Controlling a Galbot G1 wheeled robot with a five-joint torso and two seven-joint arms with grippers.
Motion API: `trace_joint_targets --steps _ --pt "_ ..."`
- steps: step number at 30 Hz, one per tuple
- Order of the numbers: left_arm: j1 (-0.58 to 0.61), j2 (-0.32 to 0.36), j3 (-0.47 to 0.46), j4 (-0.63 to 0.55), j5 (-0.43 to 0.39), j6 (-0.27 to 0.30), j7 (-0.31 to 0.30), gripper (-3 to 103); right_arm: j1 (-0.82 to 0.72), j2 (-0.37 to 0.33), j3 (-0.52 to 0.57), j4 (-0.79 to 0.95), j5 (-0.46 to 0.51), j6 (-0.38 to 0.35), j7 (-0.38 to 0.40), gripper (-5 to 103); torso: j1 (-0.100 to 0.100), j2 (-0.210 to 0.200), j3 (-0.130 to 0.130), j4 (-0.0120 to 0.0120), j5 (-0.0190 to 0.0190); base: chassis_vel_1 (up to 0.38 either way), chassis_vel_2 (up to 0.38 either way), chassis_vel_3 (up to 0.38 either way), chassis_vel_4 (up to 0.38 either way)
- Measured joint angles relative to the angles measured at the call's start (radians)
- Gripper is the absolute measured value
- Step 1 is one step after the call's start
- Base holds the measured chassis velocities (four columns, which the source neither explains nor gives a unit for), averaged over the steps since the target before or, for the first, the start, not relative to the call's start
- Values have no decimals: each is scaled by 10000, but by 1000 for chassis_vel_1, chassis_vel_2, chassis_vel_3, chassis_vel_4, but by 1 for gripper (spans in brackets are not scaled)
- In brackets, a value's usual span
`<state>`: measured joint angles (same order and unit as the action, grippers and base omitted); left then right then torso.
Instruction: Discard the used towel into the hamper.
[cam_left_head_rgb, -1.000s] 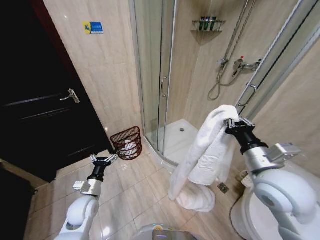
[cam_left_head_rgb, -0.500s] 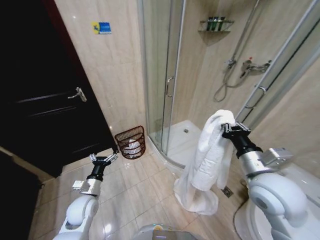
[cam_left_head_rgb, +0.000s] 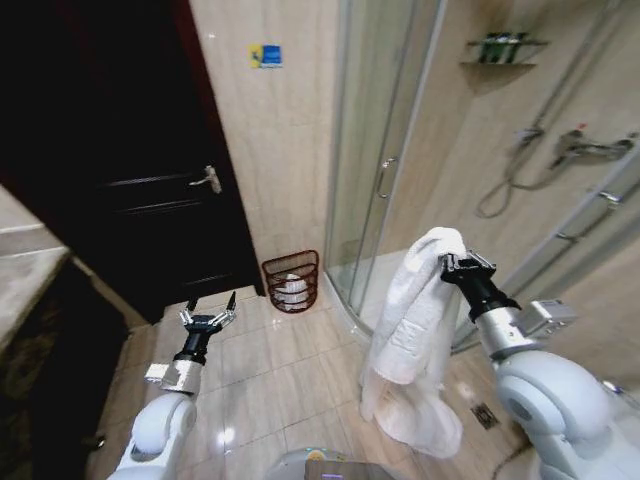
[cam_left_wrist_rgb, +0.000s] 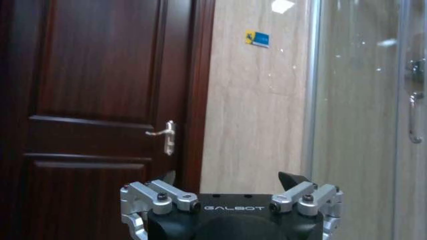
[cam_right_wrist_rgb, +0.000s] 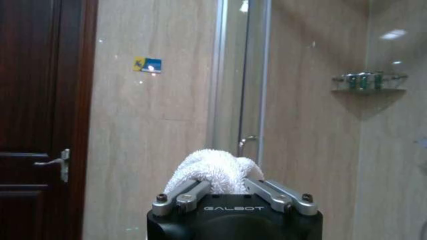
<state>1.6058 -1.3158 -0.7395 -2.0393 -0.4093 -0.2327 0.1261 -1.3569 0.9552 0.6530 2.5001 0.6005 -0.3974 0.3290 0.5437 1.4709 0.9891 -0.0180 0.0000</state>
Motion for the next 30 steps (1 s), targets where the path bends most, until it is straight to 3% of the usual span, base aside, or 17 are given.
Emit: trace_joint_targets --steps 5,30 --pt "-41 5 31 33 -26 -249 31 100 -21 89 -12 -1 -154 0 -63 4 0 0 0 -10 1 7 14 10 3" --pt "198 -38 14 -71 -32 -569 145 100 -92 156 -106 -2 -463 37 -332 4 0 -2 0 -7 2 45 46 -44 -51"
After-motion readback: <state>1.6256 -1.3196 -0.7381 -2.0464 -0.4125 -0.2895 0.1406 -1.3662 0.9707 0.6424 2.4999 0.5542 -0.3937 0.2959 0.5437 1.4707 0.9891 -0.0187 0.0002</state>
